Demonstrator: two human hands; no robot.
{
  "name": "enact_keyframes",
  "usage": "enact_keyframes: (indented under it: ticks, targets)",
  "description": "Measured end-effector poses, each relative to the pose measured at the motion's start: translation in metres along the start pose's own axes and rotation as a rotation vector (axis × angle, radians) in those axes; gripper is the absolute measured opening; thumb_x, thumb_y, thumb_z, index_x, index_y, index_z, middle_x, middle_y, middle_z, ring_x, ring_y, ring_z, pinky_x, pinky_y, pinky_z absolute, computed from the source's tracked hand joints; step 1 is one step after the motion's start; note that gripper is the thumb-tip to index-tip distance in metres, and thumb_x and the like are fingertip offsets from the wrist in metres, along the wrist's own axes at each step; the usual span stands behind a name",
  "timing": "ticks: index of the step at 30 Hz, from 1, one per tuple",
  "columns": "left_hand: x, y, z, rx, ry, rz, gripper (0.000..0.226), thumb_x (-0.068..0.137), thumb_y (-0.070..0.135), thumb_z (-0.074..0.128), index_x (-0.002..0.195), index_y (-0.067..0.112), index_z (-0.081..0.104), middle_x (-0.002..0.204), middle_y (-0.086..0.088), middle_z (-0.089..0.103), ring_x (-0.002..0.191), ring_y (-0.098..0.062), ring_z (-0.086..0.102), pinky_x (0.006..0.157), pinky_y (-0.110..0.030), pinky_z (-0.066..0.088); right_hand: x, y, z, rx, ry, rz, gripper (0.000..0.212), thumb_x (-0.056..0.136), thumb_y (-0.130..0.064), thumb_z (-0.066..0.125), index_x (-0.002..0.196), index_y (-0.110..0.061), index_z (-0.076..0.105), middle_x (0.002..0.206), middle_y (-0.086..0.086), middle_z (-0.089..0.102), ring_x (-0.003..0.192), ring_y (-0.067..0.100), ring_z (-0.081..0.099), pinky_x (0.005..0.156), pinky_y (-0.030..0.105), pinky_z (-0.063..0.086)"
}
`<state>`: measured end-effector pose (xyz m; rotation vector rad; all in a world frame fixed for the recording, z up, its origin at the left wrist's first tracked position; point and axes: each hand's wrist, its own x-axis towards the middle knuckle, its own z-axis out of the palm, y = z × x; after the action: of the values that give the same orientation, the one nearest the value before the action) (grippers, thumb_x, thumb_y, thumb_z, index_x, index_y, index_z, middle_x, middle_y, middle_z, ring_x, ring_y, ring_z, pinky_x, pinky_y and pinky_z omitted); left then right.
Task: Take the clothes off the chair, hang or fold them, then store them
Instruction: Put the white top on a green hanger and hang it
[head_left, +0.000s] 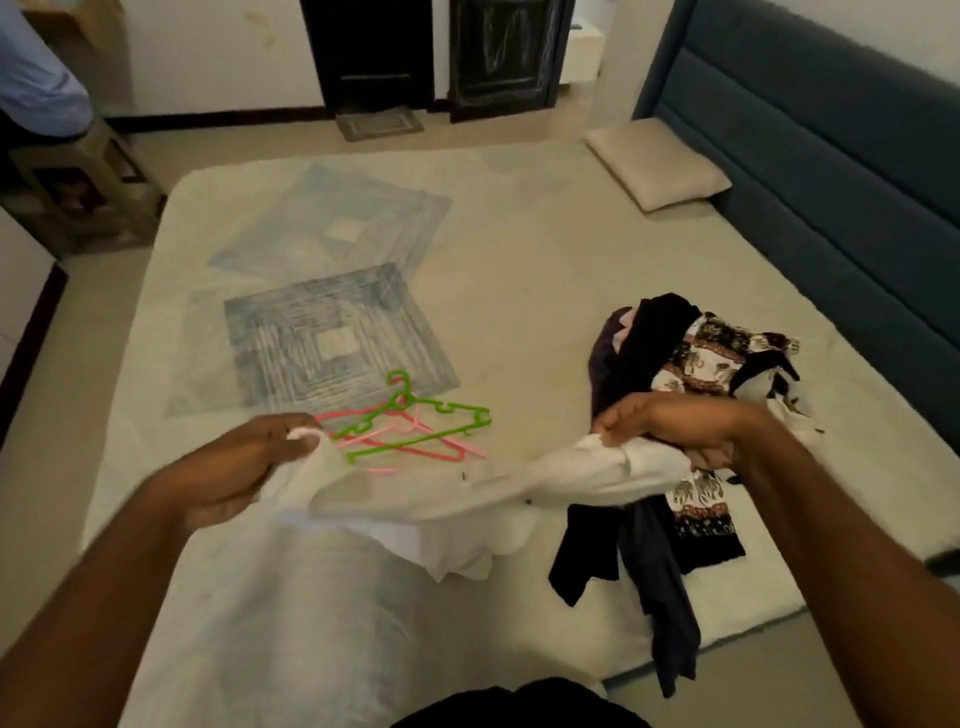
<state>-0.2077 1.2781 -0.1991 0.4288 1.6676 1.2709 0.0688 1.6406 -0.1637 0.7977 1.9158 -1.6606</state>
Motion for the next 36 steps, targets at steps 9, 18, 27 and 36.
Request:
enact_keyframes:
  ticks: [9, 18, 27, 36]
  targets:
    - [0.043, -0.065, -0.048, -0.065, 0.490, -0.065, 0.018, 0.103, 0.017, 0.054, 0.085, 0.016, 0.058, 0.081, -0.007, 0.059, 0.076, -0.020, 0.055, 0.068, -0.029, 0.047, 0.126, -0.018, 0.017, 0.041, 0.187, -0.037, 0.013, 0.090, -0.015, 0.059, 0.082, -0.008, 0.066, 0.076, 0.008, 0.063, 0.075, 0.026, 0.061, 0.066, 0.032, 0.045]
    - [0.118, -0.215, -0.029, 0.067, 0.702, -0.277, 0.014, 0.098, 0.021, 0.064, 0.086, 0.028, 0.066, 0.090, -0.012, 0.068, 0.087, -0.036, 0.065, 0.081, -0.059, 0.055, 0.292, 0.102, 0.061, -0.496, 0.321, 0.314, 0.035, 0.092, -0.025, 0.053, 0.124, -0.016, 0.065, 0.130, 0.014, 0.064, 0.118, 0.035, 0.060, 0.097, 0.037, 0.050]
    - [0.151, -0.217, -0.033, 0.121, 0.696, -0.181, 0.011, 0.093, 0.029, 0.062, 0.085, 0.021, 0.062, 0.078, -0.001, 0.064, 0.071, -0.020, 0.056, 0.073, -0.041, 0.045, 0.427, 0.088, 0.052, -0.743, 0.223, 0.246, 0.050, 0.096, -0.025, 0.053, 0.145, -0.023, 0.044, 0.151, 0.007, 0.045, 0.141, 0.029, 0.043, 0.112, 0.052, 0.037]
    - [0.156, -0.223, -0.041, 0.019, 0.657, -0.132, 0.011, 0.092, 0.032, 0.059, 0.091, 0.022, 0.064, 0.081, 0.001, 0.066, 0.077, -0.019, 0.060, 0.075, -0.045, 0.051, 0.539, 0.042, 0.064, -0.780, 0.197, 0.164, 0.052, 0.092, -0.009, 0.051, 0.141, -0.018, 0.039, 0.138, 0.010, 0.054, 0.132, 0.034, 0.051, 0.109, 0.050, 0.033]
